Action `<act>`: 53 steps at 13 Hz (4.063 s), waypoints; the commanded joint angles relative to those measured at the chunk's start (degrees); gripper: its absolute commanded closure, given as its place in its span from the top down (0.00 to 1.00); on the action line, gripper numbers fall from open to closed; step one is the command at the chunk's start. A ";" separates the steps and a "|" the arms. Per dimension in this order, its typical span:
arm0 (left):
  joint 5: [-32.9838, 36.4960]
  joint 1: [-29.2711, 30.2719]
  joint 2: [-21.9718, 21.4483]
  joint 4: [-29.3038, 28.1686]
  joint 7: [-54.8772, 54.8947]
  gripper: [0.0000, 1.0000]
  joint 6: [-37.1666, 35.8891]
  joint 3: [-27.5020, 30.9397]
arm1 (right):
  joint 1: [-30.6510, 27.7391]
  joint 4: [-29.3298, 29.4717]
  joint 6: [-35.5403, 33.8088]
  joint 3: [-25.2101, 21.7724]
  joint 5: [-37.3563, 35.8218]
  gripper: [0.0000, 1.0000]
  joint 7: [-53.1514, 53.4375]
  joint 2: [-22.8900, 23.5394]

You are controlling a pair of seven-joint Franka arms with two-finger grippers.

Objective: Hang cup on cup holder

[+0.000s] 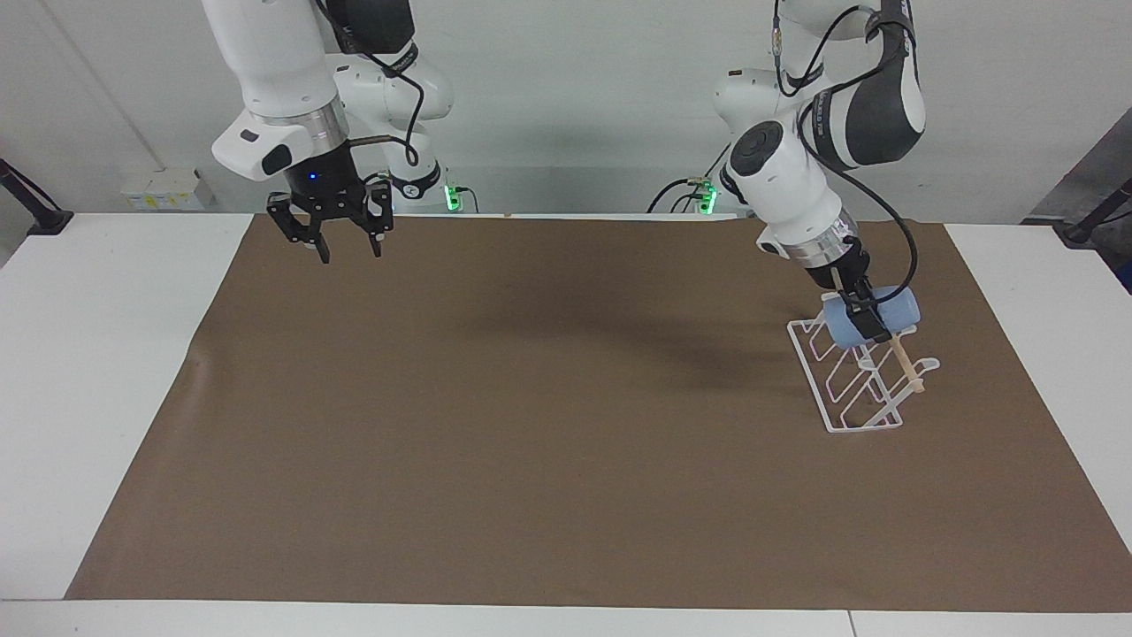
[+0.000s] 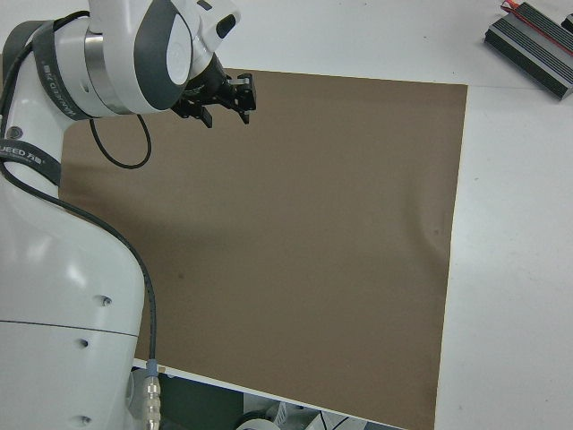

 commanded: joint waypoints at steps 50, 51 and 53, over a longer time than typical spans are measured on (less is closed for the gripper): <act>6.97 9.44 -2.23 -5.42 -4.29 1.00 10.92 -0.82 | -7.24 -8.32 5.10 0.84 0.02 1.00 1.88 -3.41; 2.43 9.35 -3.10 -4.63 -4.37 1.00 10.47 -0.73 | -7.24 -8.32 5.10 0.84 0.02 1.00 1.80 -3.41; -4.96 9.35 -3.81 -1.66 -4.37 1.00 6.80 -0.73 | -7.24 -8.32 5.10 0.84 0.02 1.00 1.88 -3.41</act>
